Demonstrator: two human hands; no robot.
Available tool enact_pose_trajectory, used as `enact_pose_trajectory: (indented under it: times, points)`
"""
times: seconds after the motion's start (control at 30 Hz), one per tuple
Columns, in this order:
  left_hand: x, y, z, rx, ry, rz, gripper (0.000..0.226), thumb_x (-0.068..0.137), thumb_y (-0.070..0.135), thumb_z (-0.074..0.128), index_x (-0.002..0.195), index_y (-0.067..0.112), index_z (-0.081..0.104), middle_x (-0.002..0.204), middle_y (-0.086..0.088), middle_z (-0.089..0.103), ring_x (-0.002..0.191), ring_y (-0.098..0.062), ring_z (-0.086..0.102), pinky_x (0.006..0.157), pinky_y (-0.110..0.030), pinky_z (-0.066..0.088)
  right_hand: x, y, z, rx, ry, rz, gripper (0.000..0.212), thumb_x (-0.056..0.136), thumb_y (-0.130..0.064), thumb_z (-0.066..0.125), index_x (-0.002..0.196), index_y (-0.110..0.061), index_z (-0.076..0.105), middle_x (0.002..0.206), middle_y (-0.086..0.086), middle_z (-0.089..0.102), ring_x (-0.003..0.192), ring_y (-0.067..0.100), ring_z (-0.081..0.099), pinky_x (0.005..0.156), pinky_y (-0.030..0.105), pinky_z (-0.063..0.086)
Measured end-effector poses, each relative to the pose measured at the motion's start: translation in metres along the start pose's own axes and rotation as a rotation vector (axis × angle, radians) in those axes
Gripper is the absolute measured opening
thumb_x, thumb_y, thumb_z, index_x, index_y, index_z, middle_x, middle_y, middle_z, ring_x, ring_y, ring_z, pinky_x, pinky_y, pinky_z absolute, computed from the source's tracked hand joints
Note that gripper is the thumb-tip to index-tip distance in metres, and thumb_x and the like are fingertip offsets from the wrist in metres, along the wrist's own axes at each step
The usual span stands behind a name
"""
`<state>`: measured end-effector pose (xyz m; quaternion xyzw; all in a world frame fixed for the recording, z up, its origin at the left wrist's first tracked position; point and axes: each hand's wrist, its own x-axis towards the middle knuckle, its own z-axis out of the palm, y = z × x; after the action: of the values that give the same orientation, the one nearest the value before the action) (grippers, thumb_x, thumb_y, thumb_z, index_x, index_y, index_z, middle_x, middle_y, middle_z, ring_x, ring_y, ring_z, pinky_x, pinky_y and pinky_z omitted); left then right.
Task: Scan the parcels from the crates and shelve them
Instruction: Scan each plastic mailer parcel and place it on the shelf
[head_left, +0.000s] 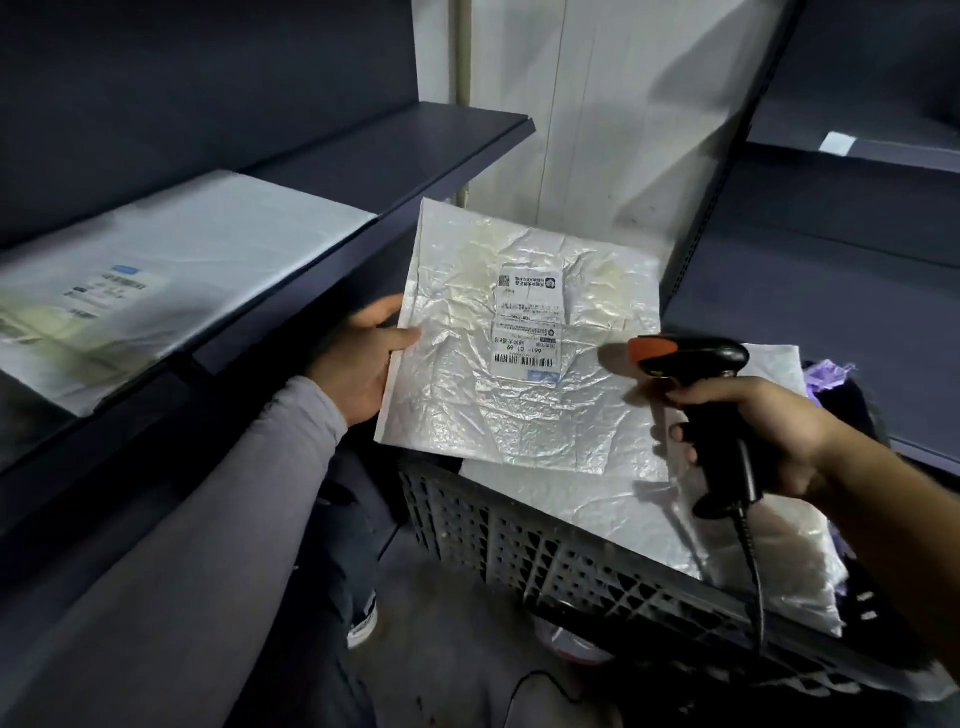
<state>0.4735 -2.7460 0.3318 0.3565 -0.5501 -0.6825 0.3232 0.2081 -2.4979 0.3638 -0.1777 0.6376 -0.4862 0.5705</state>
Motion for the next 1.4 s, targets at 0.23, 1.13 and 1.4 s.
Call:
enact_pose_trajectory:
  times: [0.23, 1.13, 1.4]
  points:
    - [-0.024, 0.038, -0.032, 0.083, -0.007, -0.117, 0.039, 0.102, 0.001, 0.056, 0.135, 0.020, 0.063, 0.120, -0.008, 0.075, 0.091, -0.023, 0.075, 0.078, -0.038, 0.061, -0.009, -0.041, 0.027, -0.099, 0.069, -0.260, 0.022, 0.100, -0.002, 0.051, 0.113, -0.005, 0.068, 0.073, 0.004, 0.076, 0.050, 0.014, 0.066, 0.048, 0.025, 0.052]
    - [-0.079, 0.104, -0.185, 0.650, 0.745, 0.061, 0.094, 0.065, 0.027, 0.058, 0.157, 0.018, 0.043, 0.152, -0.004, 0.054, 0.137, -0.023, 0.053, 0.116, -0.038, 0.043, 0.138, -0.127, 0.289, -0.329, -0.321, -0.216, 0.038, 0.089, -0.013, 0.058, 0.121, -0.022, 0.078, 0.083, 0.007, 0.051, 0.062, 0.020, 0.045, 0.058, 0.030, 0.038]
    - [-0.075, 0.073, -0.178, 1.467, 0.446, -0.080, 0.070, 0.096, 0.071, 0.038, 0.160, 0.045, 0.027, 0.174, -0.001, 0.011, 0.159, -0.032, 0.008, 0.127, -0.057, 0.007, 0.168, -0.137, 0.325, -0.394, -0.361, -0.293, 0.030, 0.094, -0.006, 0.061, 0.114, -0.017, 0.080, 0.099, 0.007, 0.064, 0.065, 0.019, 0.056, 0.055, 0.031, 0.047]
